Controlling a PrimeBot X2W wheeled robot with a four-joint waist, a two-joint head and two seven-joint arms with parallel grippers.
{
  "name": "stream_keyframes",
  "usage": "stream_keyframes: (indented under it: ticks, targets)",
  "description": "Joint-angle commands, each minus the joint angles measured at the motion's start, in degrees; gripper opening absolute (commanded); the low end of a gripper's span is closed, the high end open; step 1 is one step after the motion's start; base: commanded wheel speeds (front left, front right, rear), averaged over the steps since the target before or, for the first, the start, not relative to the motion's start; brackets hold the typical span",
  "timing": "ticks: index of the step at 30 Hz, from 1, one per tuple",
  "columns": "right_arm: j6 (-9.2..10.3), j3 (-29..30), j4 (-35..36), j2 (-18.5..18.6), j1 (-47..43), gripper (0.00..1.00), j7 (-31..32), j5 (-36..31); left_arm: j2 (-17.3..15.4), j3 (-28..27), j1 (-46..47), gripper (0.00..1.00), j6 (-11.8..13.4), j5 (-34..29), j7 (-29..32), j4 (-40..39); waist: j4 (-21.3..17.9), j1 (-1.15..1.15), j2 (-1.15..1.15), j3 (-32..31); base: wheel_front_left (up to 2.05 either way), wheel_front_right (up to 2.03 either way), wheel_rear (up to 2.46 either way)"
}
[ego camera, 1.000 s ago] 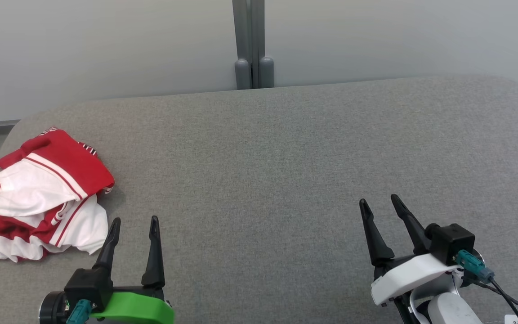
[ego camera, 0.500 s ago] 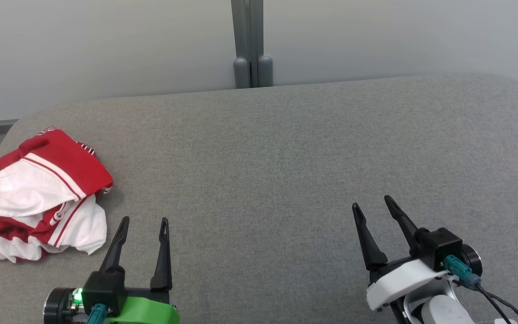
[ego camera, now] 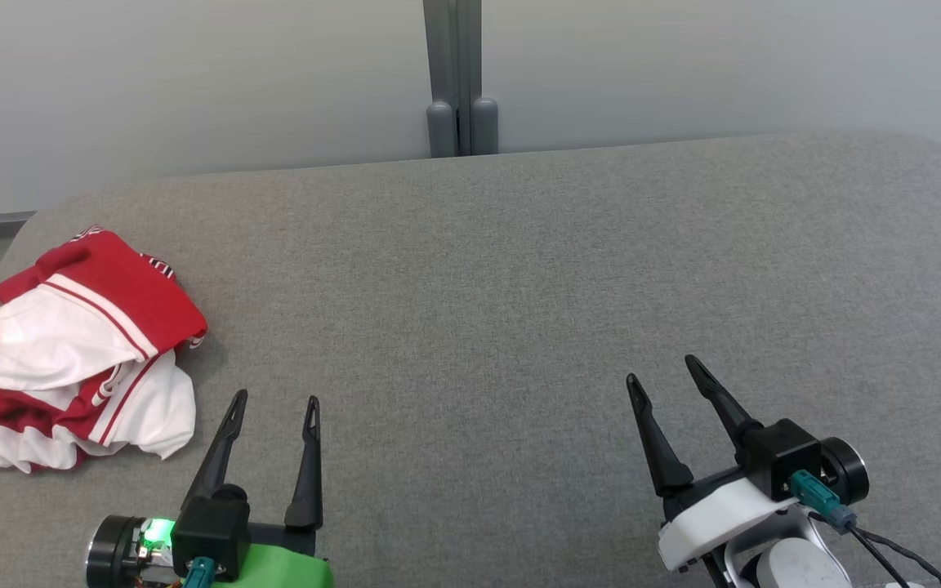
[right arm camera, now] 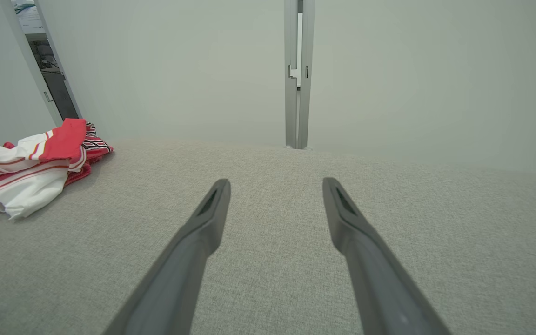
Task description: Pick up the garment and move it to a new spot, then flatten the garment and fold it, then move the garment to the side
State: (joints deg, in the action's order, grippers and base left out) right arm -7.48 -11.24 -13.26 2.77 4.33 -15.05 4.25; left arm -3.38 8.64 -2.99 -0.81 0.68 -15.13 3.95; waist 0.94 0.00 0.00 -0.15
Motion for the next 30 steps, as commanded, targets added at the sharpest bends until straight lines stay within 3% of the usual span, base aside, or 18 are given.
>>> stream_keyframes:
  ticks: [1,18,30]
  targets:
    - [-0.03,-0.1,0.0,0.2,0.1,1.0,-0.2,0.0,-0.1,-0.2,-0.6,1.0,-0.1,-0.1,0.0,-0.1,0.0,0.0,0.0,0.0,0.0,0.0,0.0]
    - [-0.03,-0.1,-0.3,0.2,-0.8,1.0,-0.2,0.2,0.1,0.1,-0.4,1.0,0.0,0.1,0.0,0.8,1.5,0.0,0.0,-0.3,0.0,0.0,0.0]
    - [-0.03,-1.4,-0.7,0.2,-2.8,1.0,-0.2,1.0,0.3,-0.6,-2.1,1.0,-0.1,0.9,0.0,1.7,9.8,0.0,0.0,-1.4,0.0,0.0,0.0]
